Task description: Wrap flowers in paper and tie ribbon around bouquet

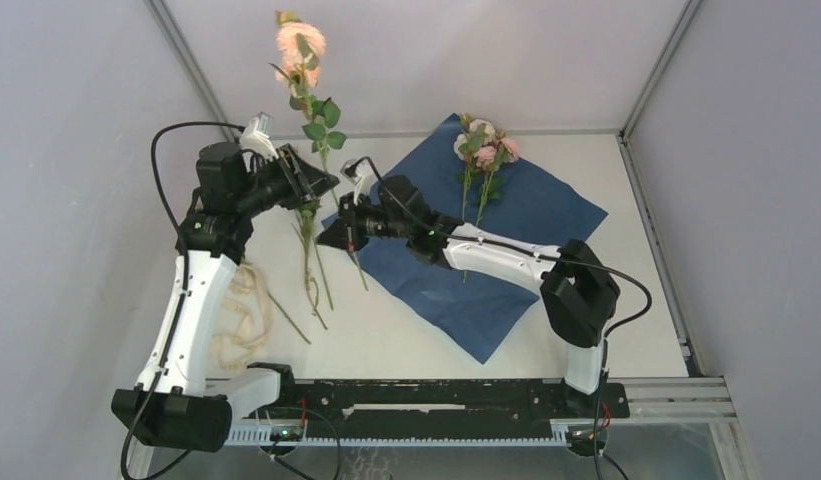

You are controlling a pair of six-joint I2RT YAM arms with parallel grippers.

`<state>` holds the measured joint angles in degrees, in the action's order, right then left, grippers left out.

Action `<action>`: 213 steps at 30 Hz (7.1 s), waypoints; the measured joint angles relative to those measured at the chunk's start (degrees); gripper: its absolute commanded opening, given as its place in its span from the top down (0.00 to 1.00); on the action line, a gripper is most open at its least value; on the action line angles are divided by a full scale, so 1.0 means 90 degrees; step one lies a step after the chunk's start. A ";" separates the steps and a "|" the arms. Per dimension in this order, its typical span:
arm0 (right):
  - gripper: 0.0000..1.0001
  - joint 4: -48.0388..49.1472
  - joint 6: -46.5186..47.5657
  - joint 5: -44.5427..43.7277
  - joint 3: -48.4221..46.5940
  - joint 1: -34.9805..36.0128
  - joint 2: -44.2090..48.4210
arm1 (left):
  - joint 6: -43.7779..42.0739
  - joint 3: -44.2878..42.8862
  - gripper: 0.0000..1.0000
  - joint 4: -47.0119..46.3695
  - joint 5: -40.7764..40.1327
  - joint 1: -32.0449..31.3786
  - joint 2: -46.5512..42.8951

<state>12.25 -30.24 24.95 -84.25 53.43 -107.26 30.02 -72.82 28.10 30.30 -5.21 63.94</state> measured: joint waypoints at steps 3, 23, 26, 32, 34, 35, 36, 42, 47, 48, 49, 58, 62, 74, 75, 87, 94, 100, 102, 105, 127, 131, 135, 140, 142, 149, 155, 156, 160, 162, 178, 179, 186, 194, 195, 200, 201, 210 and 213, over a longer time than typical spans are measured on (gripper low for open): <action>1.00 -0.0306 0.0000 -0.0457 0.0126 -0.0187 0.0109 | -0.0097 0.0121 0.12 0.0087 -0.0374 0.0034 0.0022; 0.47 -0.4636 0.1394 -0.4289 0.0100 -0.2382 -0.0782 | -0.1103 0.0593 0.62 0.0435 -0.3021 0.0420 0.3543; 0.48 -0.4680 0.1396 -0.4333 0.0104 -0.2356 -0.0767 | -0.1001 0.0590 0.61 0.0447 -0.3138 0.0391 0.4017; 0.48 -0.4670 0.1404 -0.4345 0.0274 -0.2239 -0.0408 | -0.0952 0.0367 0.65 0.0561 -0.3446 0.0316 0.4677; 0.48 -0.4668 0.1406 -0.4306 0.0340 -0.2217 -0.0248 | -0.0952 0.0233 0.65 0.0498 -0.3553 0.0301 0.4750; 0.48 -0.4668 0.1411 -0.4269 0.0381 -0.2215 -0.0153 | -0.0954 0.0180 0.65 0.0457 -0.3614 0.0301 0.4801; 0.48 -0.4668 0.1416 -0.4245 0.0410 -0.2212 -0.0083 | -0.0954 0.0138 0.66 0.0464 -0.3657 0.0301 0.4843; 0.48 -0.4648 0.1452 -0.4114 0.0500 -0.2198 0.0187 | -0.1032 -0.0092 0.68 0.0525 -0.3806 0.0301 0.5081; 0.48 -0.4646 0.1494 -0.4041 0.0539 -0.2157 0.0369 | -0.1316 -0.0248 0.96 0.0721 -0.3857 0.0267 0.5158; 0.48 -0.4646 0.1498 -0.4034 0.0539 -0.2137 0.0413 | -0.1392 -0.0342 0.99 0.0789 -0.3859 0.0248 0.5214; 0.48 -0.4643 0.1506 -0.4024 0.0542 -0.2118 0.0459 | -0.1477 -0.0444 0.99 0.0848 -0.3866 0.0231 0.5282; 0.48 -0.4466 0.1914 -0.3364 0.0906 -0.1940 0.1163 | -0.1299 -0.0551 1.00 0.1156 -0.2705 0.0595 0.5027; 0.39 -0.3971 0.2268 -0.2040 0.1137 -0.1498 0.1586 | -0.0899 -0.0296 1.00 0.1069 -0.1962 0.1071 0.3565; 0.08 -0.0583 0.0483 0.1054 0.0080 -0.0469 0.0211 | -0.0092 0.1112 1.00 -0.0097 -0.0799 0.0454 0.0316; 0.08 -0.0600 0.0393 0.0964 -0.0104 -0.0471 0.0017 | -0.0034 0.1185 1.00 -0.0075 -0.0755 0.0418 0.0452; 1.00 -0.1224 -0.0138 0.0345 -0.0760 -0.0452 -0.1256 | 0.0393 0.1668 0.54 -0.0333 -0.0481 0.0223 0.0760; 1.00 -0.1715 -0.0027 -0.0379 0.0206 -0.1141 -0.0670 | -0.0253 0.1467 0.19 0.0083 -0.1576 0.0158 0.1477; 1.00 -0.2783 0.0850 -0.2137 0.0602 -0.2278 -0.0066 | -0.1350 0.0510 0.25 0.0814 -0.3138 0.0165 0.3475; 0.95 -0.3082 0.1207 -0.2795 0.0602 -0.2545 -0.0022 | -0.1566 0.0236 0.27 0.1061 -0.3388 0.0163 0.4114; 0.81 -0.3371 0.1365 -0.3167 0.0605 -0.2681 -0.0022 | -0.1914 -0.0134 0.36 0.1401 -0.3750 0.0163 0.4962; 0.16 -0.4170 0.2198 -0.2800 0.0143 -0.1088 0.1015 | -0.0488 0.0058 0.98 0.0809 -0.2718 0.1103 0.1107; 0.01 -0.2960 0.1804 -0.1617 -0.0257 -0.0413 0.1158 | -0.0085 0.0102 0.99 0.0287 -0.1982 0.0597 0.0544; 0.02 -0.2589 0.1491 -0.1457 -0.1413 -0.0114 0.0401 | 0.0515 0.0469 0.99 0.0039 -0.1258 0.0146 0.0673; 0.09 -0.2977 0.1392 -0.1846 -0.2443 0.0100 -0.0573 | 0.0799 0.0729 1.00 0.0070 -0.1032 -0.0012 0.0816; 0.09 -0.3043 0.1343 -0.2059 -0.2455 0.0158 -0.0595 | 0.0857 0.0794 1.00 0.0092 -0.0981 0.0039 0.0816; 0.09 -0.3016 0.1343 -0.2409 -0.2161 0.0231 -0.0384 | 0.1008 0.0899 1.00 -0.0061 -0.0794 -0.0010 0.0811; 0.00 -0.3145 0.1375 -0.2630 -0.0670 0.0151 0.0478 | 0.0945 0.0930 1.00 -0.0097 -0.0731 -0.0063 0.0678; 0.00 -0.3196 0.1379 -0.2676 -0.0321 0.0134 0.0704 | 0.0940 0.0930 1.00 -0.0119 -0.0726 -0.0063 0.0644; 0.00 -0.3368 0.1438 -0.2764 0.0282 0.0058 0.1290 | 0.0957 0.0930 1.00 -0.0187 -0.0619 -0.0066 0.0641; 0.00 -0.3317 0.1445 -0.2718 0.0238 0.0034 0.1328 | 0.0964 0.0930 1.00 -0.0231 -0.0561 -0.0073 0.0646; 1.00 -0.3908 0.1421 -0.2344 -0.1583 0.0024 -0.0311 | 0.0763 0.0971 0.19 -0.0350 -0.0240 -0.0100 0.0614; 1.00 -0.3917 0.1396 -0.2392 -0.1430 -0.0044 -0.0204 | 0.0690 0.0971 0.16 -0.0340 -0.0323 -0.0107 0.0629; 1.00 -0.3942 0.1141 -0.2511 0.0265 -0.1613 0.0767 | 0.0359 0.0974 0.00 -0.0323 -0.1124 0.0177 0.1763; 0.64 -0.4070 0.1239 -0.2480 0.0129 -0.3024 -0.0027 | 0.0379 0.0971 0.00 -0.0270 -0.1518 0.0282 0.3878; 0.54 -0.4075 0.1248 -0.2463 0.0095 -0.3065 -0.0194 | 0.0381 0.0971 0.00 -0.0257 -0.1520 0.0272 0.4027; 0.19 -0.4561 0.1457 -0.2504 -0.0032 -0.3245 -0.0821 | 0.0413 0.0959 0.05 -0.0325 -0.1469 0.0216 0.4371; 0.15 -0.4690 0.1489 -0.2497 -0.0024 -0.3279 -0.0826 | 0.0440 0.0959 0.08 -0.0364 -0.1452 0.0182 0.4386; 0.15 -0.4874 0.1501 -0.2599 0.0410 -0.3976 0.0321 | 0.0508 0.0962 0.80 -0.0593 -0.1394 0.0078 0.4583; 0.15 -0.4789 0.1489 -0.2591 0.0410 -0.4432 0.0406 | 0.0546 0.0971 0.99 -0.0622 -0.1353 0.0080 0.4697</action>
<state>-30.85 -16.84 1.63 -80.55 13.54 -103.61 34.94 -64.07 22.50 18.13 -4.49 106.21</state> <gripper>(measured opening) 0.857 0.140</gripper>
